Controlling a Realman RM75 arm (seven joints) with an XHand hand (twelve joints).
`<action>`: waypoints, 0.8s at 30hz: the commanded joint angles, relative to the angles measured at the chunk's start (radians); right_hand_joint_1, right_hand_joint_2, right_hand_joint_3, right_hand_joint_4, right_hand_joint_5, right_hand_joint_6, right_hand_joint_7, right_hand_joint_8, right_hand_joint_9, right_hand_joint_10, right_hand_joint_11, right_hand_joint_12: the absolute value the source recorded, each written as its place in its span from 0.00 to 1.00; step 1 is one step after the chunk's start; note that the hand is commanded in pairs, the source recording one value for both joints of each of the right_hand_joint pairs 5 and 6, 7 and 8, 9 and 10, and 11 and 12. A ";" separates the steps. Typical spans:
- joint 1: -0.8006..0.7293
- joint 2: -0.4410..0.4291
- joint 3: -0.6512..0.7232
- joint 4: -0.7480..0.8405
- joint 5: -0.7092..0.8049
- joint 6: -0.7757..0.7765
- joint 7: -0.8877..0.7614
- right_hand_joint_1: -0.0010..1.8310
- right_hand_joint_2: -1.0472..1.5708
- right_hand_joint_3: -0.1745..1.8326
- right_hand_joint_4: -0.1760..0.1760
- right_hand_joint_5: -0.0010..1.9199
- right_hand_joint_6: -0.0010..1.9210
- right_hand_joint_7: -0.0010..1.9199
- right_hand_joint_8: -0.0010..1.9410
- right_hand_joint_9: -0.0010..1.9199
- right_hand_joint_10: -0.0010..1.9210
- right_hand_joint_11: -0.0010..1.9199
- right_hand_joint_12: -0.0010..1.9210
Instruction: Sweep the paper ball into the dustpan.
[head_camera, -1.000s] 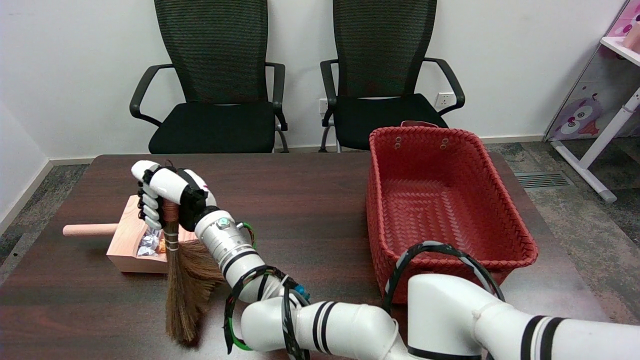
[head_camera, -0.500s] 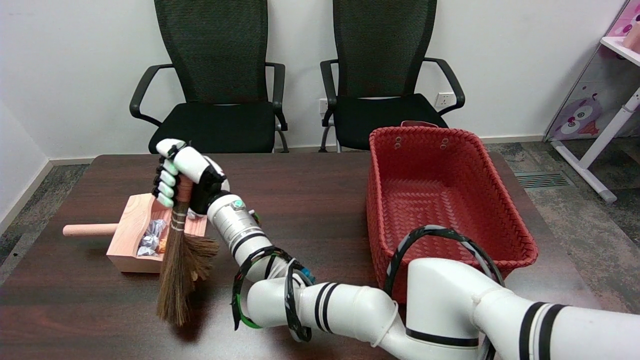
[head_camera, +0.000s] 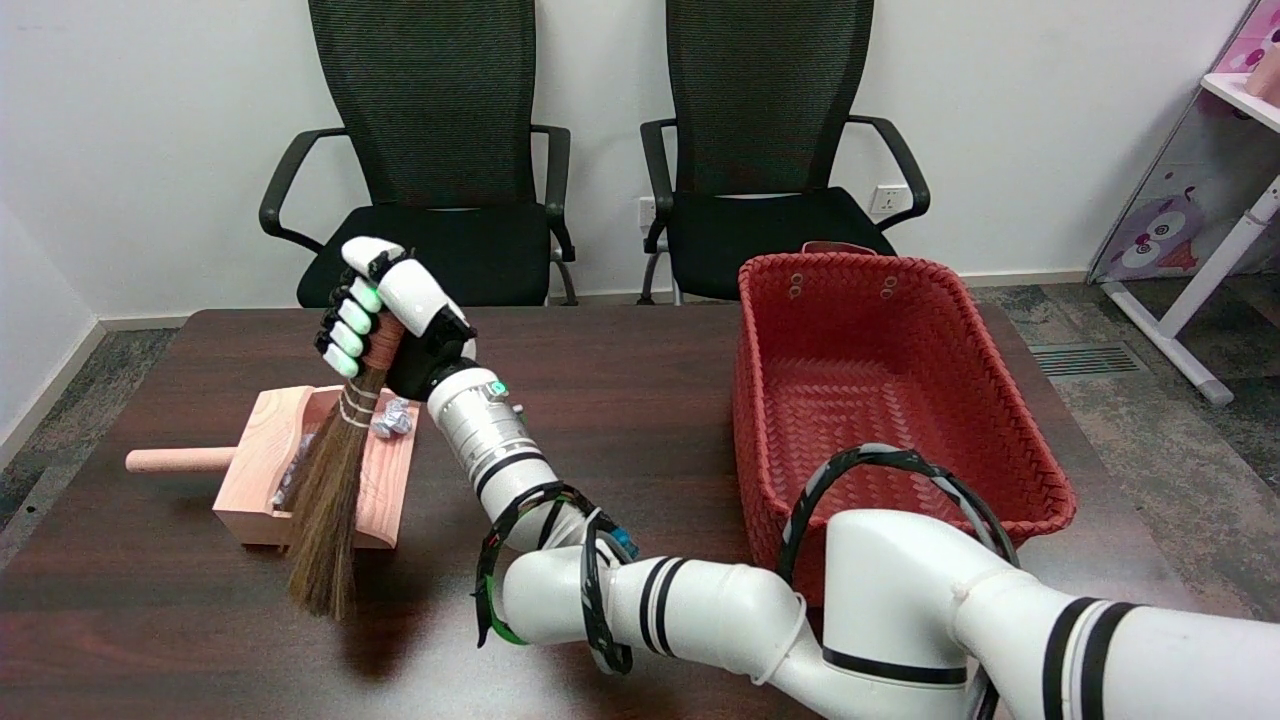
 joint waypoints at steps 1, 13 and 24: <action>-0.046 0.073 -0.017 -0.131 -0.031 0.132 0.110 0.40 0.81 0.65 0.51 1.00 1.00 1.00 0.99 1.00 1.00 0.96 0.96; -0.139 0.257 -0.011 -0.427 -0.226 0.226 -0.082 0.36 0.92 0.61 0.53 1.00 1.00 1.00 0.99 1.00 1.00 1.00 1.00; -0.267 0.482 0.088 -0.883 -0.215 0.217 -0.517 0.38 1.00 0.74 0.62 1.00 1.00 1.00 0.99 1.00 1.00 1.00 1.00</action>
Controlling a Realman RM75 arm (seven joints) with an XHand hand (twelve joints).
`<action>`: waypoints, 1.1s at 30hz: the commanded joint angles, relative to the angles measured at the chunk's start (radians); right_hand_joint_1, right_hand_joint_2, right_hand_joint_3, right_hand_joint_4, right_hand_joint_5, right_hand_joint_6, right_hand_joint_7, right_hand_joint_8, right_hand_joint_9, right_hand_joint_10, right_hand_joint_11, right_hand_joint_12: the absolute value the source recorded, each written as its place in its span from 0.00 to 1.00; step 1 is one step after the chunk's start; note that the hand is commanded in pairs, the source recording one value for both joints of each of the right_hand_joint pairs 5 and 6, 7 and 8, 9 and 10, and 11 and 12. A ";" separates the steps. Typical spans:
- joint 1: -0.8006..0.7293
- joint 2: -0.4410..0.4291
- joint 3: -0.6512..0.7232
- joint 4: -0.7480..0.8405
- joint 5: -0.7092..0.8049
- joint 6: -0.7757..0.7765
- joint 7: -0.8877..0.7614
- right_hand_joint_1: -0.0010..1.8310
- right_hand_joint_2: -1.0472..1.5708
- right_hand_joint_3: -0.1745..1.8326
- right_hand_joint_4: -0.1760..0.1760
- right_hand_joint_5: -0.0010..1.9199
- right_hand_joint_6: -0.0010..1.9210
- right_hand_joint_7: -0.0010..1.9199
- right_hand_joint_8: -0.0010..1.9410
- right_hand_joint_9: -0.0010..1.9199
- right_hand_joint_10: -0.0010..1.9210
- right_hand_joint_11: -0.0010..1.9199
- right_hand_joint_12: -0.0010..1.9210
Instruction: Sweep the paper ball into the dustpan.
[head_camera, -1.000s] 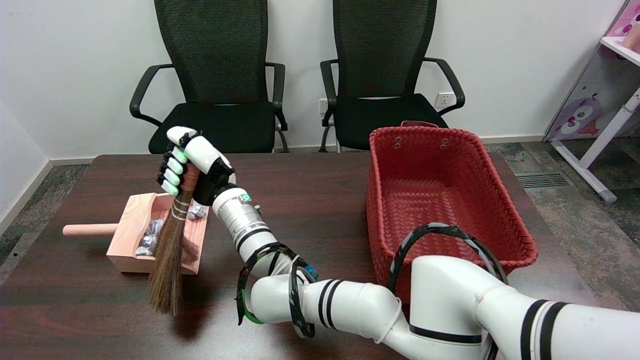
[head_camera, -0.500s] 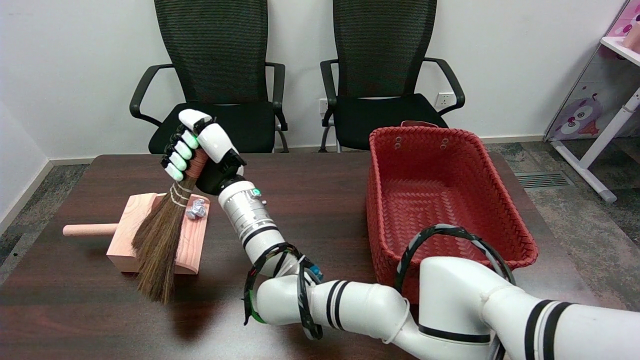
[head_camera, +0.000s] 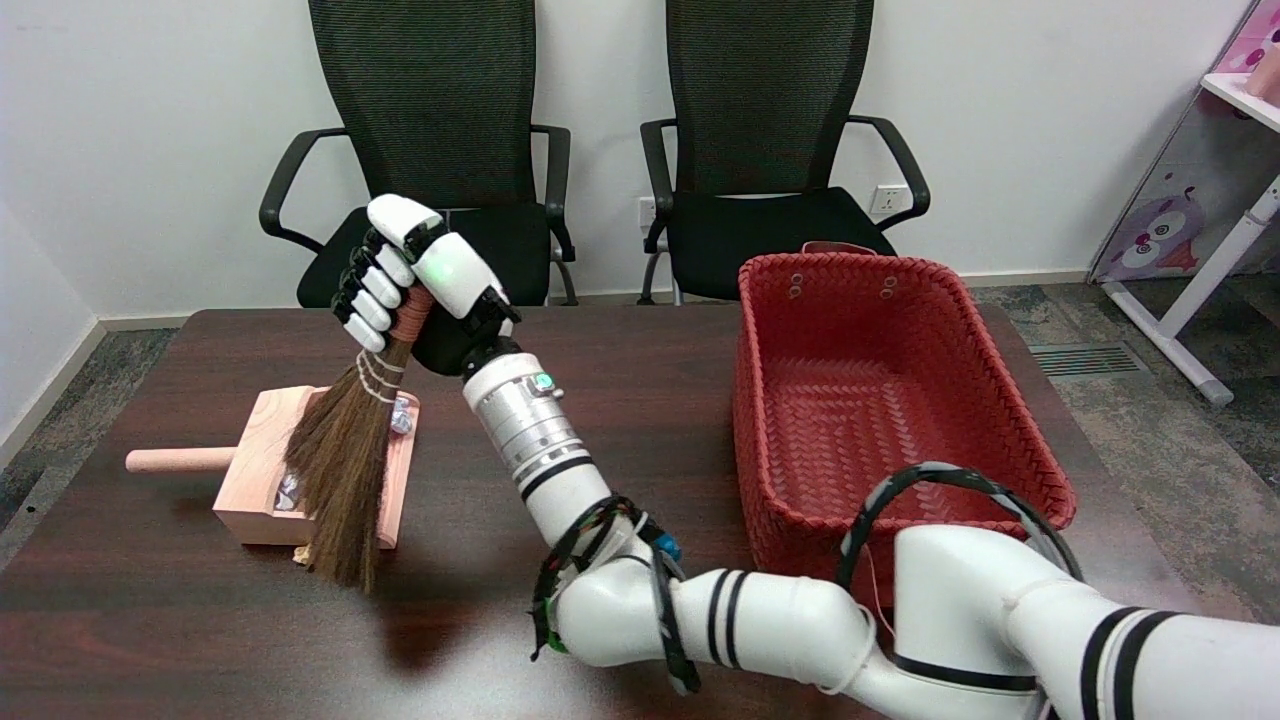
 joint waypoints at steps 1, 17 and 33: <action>-0.190 0.327 0.115 -0.617 -0.068 0.051 -0.509 0.38 1.00 0.75 0.63 1.00 1.00 1.00 0.99 1.00 1.00 1.00 1.00; -0.199 0.434 0.280 -0.836 0.246 0.103 -1.297 0.43 1.00 0.84 0.67 1.00 1.00 1.00 0.99 1.00 1.00 1.00 1.00; -0.155 0.563 0.325 -0.728 0.421 0.144 -1.112 0.44 1.00 0.93 0.67 1.00 1.00 1.00 0.99 1.00 1.00 1.00 1.00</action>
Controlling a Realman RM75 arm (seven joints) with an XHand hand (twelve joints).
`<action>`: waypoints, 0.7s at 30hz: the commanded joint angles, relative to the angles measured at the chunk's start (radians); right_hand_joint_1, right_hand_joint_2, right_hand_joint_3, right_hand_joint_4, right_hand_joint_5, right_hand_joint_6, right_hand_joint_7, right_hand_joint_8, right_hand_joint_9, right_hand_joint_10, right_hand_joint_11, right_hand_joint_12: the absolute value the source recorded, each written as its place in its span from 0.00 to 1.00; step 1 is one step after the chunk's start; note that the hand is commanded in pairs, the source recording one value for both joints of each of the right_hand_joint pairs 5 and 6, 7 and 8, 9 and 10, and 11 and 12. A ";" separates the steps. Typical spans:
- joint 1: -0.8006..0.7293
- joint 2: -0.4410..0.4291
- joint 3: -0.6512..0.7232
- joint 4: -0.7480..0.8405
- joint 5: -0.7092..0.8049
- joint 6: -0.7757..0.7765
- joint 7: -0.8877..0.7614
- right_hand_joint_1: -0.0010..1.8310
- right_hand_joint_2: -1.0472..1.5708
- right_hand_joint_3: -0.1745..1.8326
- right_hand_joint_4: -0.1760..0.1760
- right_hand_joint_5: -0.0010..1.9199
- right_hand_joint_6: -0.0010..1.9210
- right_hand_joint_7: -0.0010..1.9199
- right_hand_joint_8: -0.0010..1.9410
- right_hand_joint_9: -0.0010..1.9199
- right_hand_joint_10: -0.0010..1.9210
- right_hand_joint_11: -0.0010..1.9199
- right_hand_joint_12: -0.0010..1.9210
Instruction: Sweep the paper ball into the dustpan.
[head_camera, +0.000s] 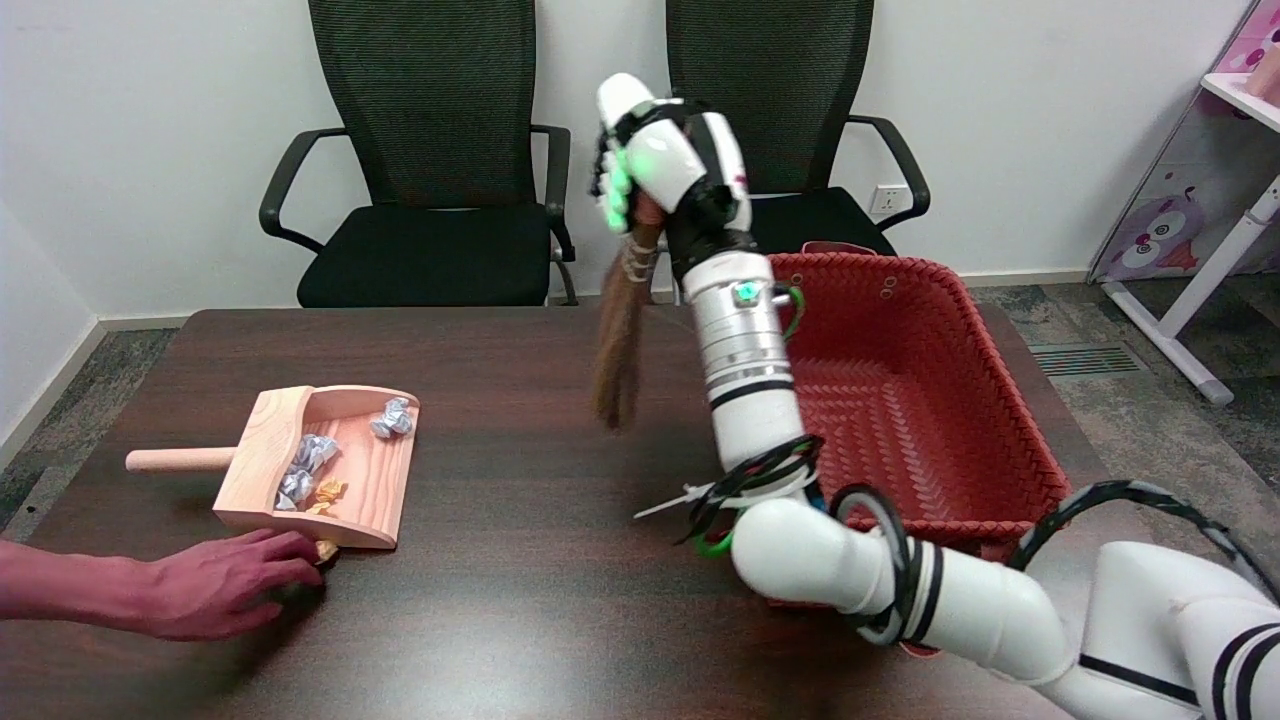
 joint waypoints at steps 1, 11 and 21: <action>0.026 0.156 0.080 0.004 0.241 0.037 -0.081 0.44 1.00 0.93 0.67 1.00 1.00 1.00 0.99 1.00 1.00 1.00 1.00; 0.047 0.155 0.075 0.087 0.260 0.036 -0.009 0.44 1.00 0.94 0.67 1.00 1.00 1.00 0.99 1.00 1.00 1.00 1.00; 0.075 0.149 0.035 0.122 0.273 0.033 0.051 0.43 1.00 1.00 0.66 1.00 1.00 1.00 0.99 1.00 1.00 1.00 1.00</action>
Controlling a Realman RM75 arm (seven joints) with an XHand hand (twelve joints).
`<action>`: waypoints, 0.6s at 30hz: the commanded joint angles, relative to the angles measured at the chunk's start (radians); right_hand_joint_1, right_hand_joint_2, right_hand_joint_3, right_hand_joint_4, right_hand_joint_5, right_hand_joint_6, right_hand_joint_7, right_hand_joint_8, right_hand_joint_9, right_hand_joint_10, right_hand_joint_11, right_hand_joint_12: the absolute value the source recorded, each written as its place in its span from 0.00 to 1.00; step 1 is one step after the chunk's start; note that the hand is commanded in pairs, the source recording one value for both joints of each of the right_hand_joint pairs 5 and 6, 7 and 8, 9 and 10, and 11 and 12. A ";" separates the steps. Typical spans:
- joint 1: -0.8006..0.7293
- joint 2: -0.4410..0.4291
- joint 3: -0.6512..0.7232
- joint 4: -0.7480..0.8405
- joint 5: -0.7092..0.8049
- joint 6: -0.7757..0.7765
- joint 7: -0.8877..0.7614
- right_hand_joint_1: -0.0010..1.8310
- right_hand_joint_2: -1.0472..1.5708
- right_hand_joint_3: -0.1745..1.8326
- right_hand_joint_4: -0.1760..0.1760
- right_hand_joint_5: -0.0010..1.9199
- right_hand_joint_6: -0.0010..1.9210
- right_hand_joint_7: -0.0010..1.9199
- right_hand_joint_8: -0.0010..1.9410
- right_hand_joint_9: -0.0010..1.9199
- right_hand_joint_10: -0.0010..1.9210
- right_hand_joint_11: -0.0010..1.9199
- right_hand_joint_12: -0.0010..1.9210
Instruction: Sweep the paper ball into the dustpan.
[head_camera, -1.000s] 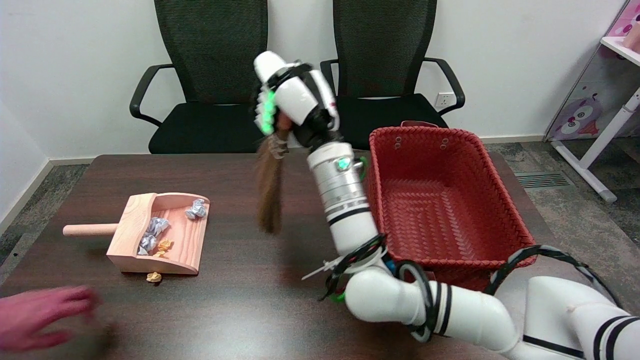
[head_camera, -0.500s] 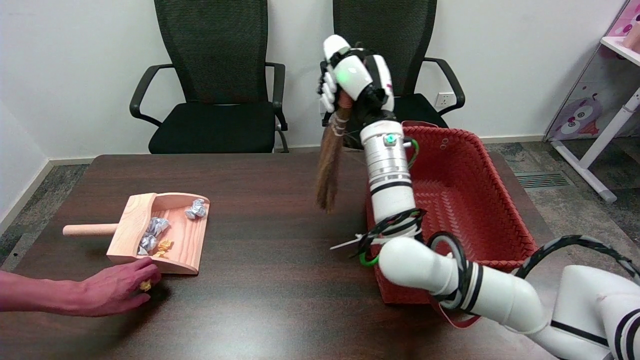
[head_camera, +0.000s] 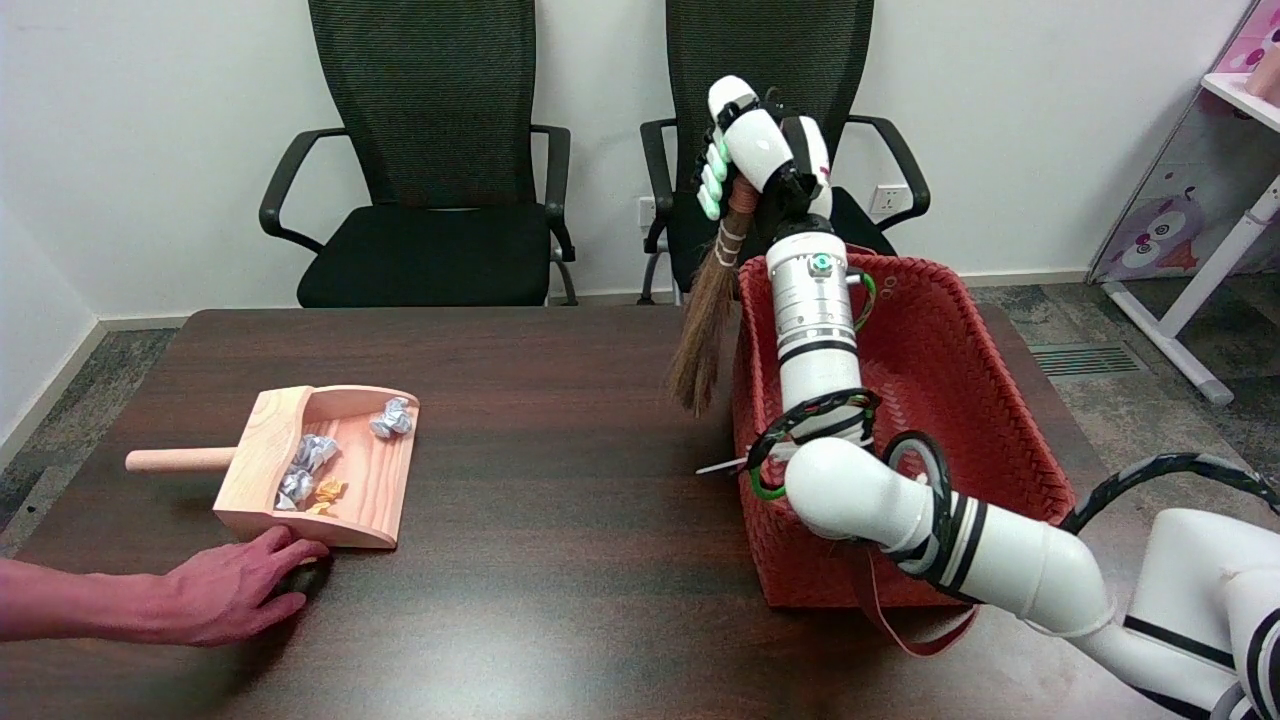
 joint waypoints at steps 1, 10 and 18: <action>0.039 0.024 -0.022 0.068 0.064 0.002 0.070 0.43 1.00 1.00 0.66 1.00 1.00 1.00 0.99 1.00 1.00 1.00 1.00; 0.044 0.020 -0.028 0.066 0.064 0.002 0.070 0.42 1.00 1.00 0.66 1.00 1.00 1.00 0.99 1.00 1.00 1.00 1.00; 0.055 0.016 -0.053 0.068 0.103 0.002 0.072 0.42 1.00 1.00 0.66 1.00 1.00 1.00 0.99 1.00 1.00 1.00 1.00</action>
